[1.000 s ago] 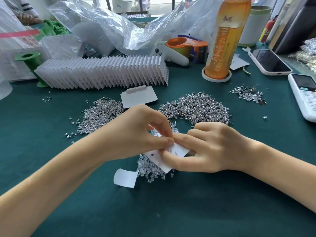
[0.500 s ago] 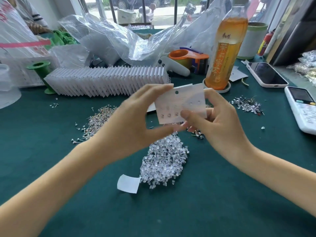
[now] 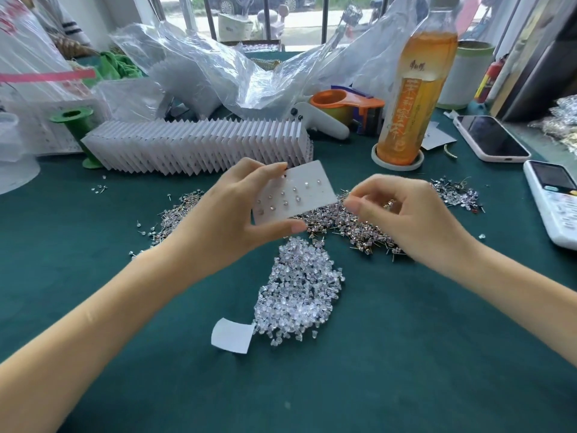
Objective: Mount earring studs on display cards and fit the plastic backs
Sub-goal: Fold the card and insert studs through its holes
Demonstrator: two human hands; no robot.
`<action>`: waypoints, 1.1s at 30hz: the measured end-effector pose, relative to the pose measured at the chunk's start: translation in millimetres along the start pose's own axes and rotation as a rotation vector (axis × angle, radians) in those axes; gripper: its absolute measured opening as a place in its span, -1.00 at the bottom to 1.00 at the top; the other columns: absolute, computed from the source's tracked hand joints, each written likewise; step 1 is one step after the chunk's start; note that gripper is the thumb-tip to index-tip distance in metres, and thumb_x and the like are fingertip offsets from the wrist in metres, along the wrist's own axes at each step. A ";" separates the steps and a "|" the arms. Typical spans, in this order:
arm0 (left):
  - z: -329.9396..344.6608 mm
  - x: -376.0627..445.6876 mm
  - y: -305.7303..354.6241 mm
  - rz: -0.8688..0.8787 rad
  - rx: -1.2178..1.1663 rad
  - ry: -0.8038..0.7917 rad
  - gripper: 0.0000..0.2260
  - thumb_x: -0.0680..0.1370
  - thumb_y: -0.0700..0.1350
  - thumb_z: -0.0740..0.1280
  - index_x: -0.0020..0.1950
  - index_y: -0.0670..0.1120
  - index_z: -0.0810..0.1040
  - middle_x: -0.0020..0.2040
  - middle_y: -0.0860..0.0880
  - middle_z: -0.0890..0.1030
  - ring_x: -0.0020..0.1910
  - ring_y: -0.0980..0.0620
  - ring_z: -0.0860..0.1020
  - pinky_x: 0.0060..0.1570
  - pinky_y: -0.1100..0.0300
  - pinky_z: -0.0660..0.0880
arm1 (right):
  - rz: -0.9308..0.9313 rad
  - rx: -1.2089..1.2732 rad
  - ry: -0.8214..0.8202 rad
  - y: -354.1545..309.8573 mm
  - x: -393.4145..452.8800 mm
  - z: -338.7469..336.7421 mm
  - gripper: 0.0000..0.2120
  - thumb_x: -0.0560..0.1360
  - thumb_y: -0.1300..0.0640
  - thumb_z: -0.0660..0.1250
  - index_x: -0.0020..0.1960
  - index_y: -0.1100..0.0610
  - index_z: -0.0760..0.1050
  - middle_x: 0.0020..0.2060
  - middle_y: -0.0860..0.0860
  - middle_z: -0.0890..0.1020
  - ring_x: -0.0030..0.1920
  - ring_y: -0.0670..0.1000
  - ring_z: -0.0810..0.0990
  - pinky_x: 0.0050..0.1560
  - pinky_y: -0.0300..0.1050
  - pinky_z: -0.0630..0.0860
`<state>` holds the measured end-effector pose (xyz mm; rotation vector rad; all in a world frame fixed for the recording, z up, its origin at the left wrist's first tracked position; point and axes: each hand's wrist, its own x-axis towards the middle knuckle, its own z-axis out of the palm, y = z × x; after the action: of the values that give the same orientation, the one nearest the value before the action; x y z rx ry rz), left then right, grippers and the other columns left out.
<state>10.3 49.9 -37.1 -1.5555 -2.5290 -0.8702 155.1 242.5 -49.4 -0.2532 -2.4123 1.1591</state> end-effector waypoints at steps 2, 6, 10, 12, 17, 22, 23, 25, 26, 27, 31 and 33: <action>-0.8 0.8 -4.2 -0.023 0.027 0.004 -0.19 0.29 0.40 0.22 0.46 0.03 0.28 0.14 0.16 0.33 0.07 0.20 0.33 0.04 0.33 0.25 | -0.066 -0.185 -0.057 3.5 -1.5 2.0 -0.91 0.41 -0.07 0.41 -0.13 -0.08 0.62 -0.33 -0.14 0.57 -0.31 -0.12 0.43 -0.25 -0.23 0.32; 2.4 -0.5 -8.3 -0.023 0.056 -0.007 -0.33 0.41 0.22 0.35 0.45 0.00 0.29 0.16 0.11 0.35 0.06 0.15 0.37 0.02 0.28 0.30 | -0.157 -0.347 -0.138 0.0 -2.9 13.7 -0.89 0.42 0.02 0.46 -0.06 -0.06 0.66 -0.21 -0.16 0.56 -0.09 -0.07 0.43 -0.06 -0.04 0.44; 3.5 -0.1 -9.6 -0.016 0.087 -0.036 -0.32 0.38 0.19 0.40 0.44 0.04 0.30 0.20 0.10 0.37 0.07 0.13 0.40 0.06 0.23 0.35 | -0.197 -0.403 -0.158 -0.4 -3.3 18.2 -0.87 0.43 0.07 0.48 -0.03 -0.05 0.67 -0.17 -0.12 0.55 -0.06 -0.04 0.42 -0.03 0.00 0.45; 3.7 -1.1 -10.0 -0.017 0.084 -0.054 -0.31 0.37 0.21 0.39 0.44 0.04 0.30 0.18 0.13 0.35 0.07 0.13 0.40 0.06 0.22 0.36 | -0.214 -0.427 -0.167 0.1 -3.1 19.8 -0.89 0.43 0.05 0.47 -0.04 -0.06 0.67 -0.17 -0.12 0.56 -0.06 -0.02 0.43 -0.06 0.00 0.46; 3.6 -1.8 -11.9 -0.016 0.106 -0.068 -0.31 0.35 0.22 0.40 0.43 0.06 0.31 0.14 0.19 0.31 0.02 0.16 0.38 0.00 0.24 0.35 | -0.244 -0.457 -0.177 0.6 -1.4 21.7 -0.95 0.43 0.07 0.47 -0.10 0.00 0.67 -0.19 -0.09 0.58 -0.08 0.01 0.46 -0.05 0.02 0.47; 4.1 -2.7 -9.9 -0.013 0.111 -0.092 -0.29 0.29 0.31 0.35 0.39 0.08 0.35 0.20 0.21 0.34 0.03 0.22 0.34 -0.01 0.25 0.32 | -0.168 -0.352 -0.154 0.5 2.2 10.1 -0.93 0.43 0.16 0.46 -0.13 0.00 0.65 -0.22 -0.14 0.60 -0.11 -0.09 0.46 -0.03 -0.23 0.41; 4.1 -2.9 -9.1 -0.013 0.100 -0.107 -0.29 0.30 0.32 0.35 0.39 0.08 0.35 0.25 0.19 0.35 0.06 0.21 0.35 0.03 0.27 0.30 | -0.131 -0.285 -0.148 -0.9 3.5 6.0 -0.90 0.43 0.17 0.47 -0.15 -0.03 0.64 -0.25 -0.16 0.60 -0.17 -0.13 0.46 -0.12 -0.32 0.38; 4.1 -3.1 -7.0 -0.005 0.075 -0.137 -0.29 0.30 0.32 0.34 0.38 0.07 0.35 0.34 0.12 0.36 0.22 0.17 0.36 0.15 0.27 0.29 | -0.042 -0.090 -0.129 -5.3 5.4 -2.1 -0.91 0.41 0.16 0.48 -0.18 -0.04 0.66 -0.35 -0.16 0.61 -0.34 -0.14 0.41 -0.29 -0.39 0.32; 4.1 -3.5 -5.3 0.002 0.066 -0.150 -0.30 0.31 0.32 0.34 0.38 0.07 0.35 0.36 0.10 0.36 0.30 0.15 0.33 0.21 0.25 0.28 | 0.011 0.032 -0.127 -8.4 6.0 -4.8 -0.96 0.39 0.10 0.49 -0.19 -0.03 0.67 -0.37 -0.12 0.63 -0.37 -0.15 0.41 -0.32 -0.37 0.32; 4.1 -4.1 -3.3 0.010 0.060 -0.160 -0.31 0.32 0.31 0.35 0.38 0.07 0.35 0.36 0.10 0.37 0.34 0.14 0.30 0.26 0.23 0.28 | 0.062 0.143 -0.124 -11.6 6.5 -6.5 -0.94 0.35 0.02 0.50 -0.19 -0.02 0.68 -0.34 -0.05 0.66 -0.35 -0.12 0.46 -0.31 -0.33 0.37; 3.8 -6.6 5.4 0.024 0.038 -0.192 -0.34 0.36 0.29 0.36 0.39 0.08 0.33 0.27 0.13 0.41 0.31 0.12 0.33 0.27 0.15 0.32 | 0.191 0.366 -0.160 -20.0 5.6 -3.5 -0.81 0.23 -0.05 0.46 -0.20 -0.02 0.70 -0.23 -0.06 0.72 -0.22 -0.21 0.62 -0.21 -0.46 0.46; 3.6 -7.0 8.5 0.034 0.036 -0.190 -0.32 0.34 0.30 0.34 0.39 0.07 0.33 0.23 0.15 0.41 0.30 0.14 0.33 0.25 0.17 0.32 | 0.218 0.353 -0.199 -21.8 4.0 0.2 -0.86 0.27 -0.01 0.47 -0.19 -0.02 0.70 -0.22 -0.08 0.72 -0.23 -0.23 0.60 -0.21 -0.48 0.44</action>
<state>21.8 48.8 -38.7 -1.7424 -2.6175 -0.7001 152.1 230.0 -31.3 -0.3035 -2.3317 1.7566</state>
